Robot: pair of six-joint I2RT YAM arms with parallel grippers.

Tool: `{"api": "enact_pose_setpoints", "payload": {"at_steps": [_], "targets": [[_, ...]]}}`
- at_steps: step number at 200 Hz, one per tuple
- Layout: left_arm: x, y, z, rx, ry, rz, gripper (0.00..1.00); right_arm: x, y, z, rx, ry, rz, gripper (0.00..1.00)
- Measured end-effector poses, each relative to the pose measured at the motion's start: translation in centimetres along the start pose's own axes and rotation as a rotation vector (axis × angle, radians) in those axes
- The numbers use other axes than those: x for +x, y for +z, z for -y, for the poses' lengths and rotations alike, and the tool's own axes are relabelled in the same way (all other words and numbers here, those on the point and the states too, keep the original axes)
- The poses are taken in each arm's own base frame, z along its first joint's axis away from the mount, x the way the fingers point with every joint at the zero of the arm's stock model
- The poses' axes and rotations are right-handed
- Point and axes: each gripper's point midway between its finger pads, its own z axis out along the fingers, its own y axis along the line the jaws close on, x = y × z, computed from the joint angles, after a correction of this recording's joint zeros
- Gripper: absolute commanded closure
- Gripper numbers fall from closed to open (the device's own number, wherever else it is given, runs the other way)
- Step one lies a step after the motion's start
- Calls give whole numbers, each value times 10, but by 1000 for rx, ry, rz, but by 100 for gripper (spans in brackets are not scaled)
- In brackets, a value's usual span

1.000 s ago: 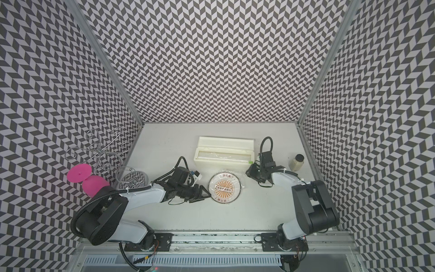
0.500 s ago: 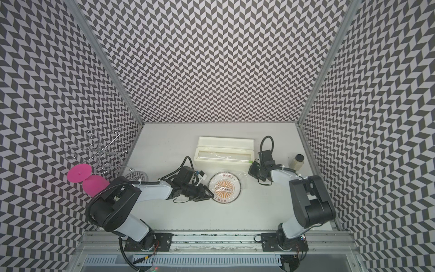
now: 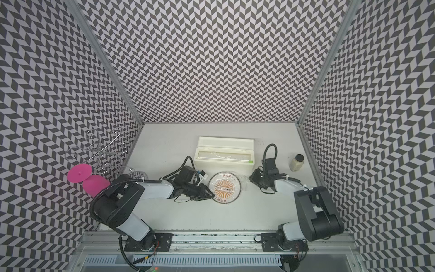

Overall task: Wrap the plate with plastic wrap
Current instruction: Pick up the plate at the center of the board.

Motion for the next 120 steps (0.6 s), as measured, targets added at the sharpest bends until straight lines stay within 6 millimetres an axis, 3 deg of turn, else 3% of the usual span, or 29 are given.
{"api": "enact_pose_setpoints", "payload": {"at_steps": [27, 66, 120], "targets": [[-1, 1, -2, -3, 5, 1, 73, -7, -11, 2, 71, -40, -2, 49], [-2, 4, -4, 1, 8, 0, 85, -24, -33, -10, 107, -140, 34, 49], [-11, 0, 0, 23, 14, 26, 98, -13, -61, -21, 61, -281, 35, 48]]}}
